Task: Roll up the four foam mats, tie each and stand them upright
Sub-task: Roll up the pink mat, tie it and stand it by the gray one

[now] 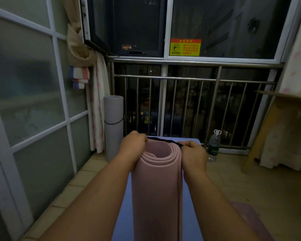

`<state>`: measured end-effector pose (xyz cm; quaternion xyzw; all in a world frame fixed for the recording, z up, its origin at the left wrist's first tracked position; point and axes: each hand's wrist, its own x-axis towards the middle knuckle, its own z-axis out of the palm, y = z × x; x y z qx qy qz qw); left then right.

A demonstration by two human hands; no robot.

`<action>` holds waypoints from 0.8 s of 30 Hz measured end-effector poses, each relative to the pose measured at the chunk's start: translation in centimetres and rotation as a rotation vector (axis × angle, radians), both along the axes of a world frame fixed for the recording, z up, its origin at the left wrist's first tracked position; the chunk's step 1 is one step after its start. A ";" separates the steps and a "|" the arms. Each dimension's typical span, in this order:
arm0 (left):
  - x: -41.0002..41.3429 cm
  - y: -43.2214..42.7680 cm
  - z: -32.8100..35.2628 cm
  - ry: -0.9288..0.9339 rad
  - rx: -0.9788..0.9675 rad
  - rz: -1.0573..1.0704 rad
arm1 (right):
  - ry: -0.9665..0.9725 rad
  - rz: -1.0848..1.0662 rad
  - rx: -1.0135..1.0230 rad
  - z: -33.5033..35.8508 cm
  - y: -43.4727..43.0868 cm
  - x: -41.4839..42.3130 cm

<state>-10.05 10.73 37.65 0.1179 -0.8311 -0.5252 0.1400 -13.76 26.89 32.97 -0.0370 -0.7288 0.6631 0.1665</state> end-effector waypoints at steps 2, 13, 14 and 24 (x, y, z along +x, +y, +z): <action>-0.5 0.1 -0.5 0.004 0.018 0.064 | 0.097 0.012 -0.082 -0.5 -0.7 0.5; 0.9 2.8 -2.4 0.320 0.391 0.458 | 0.154 0.570 -0.414 -1.5 0.1 1.2; 1.2 3.2 -2.4 0.340 0.388 0.494 | 0.145 0.638 -0.413 -1.7 0.4 1.1; 0.9 1.3 -3.0 0.465 0.229 0.426 | 0.023 0.718 0.206 0.8 2.8 2.9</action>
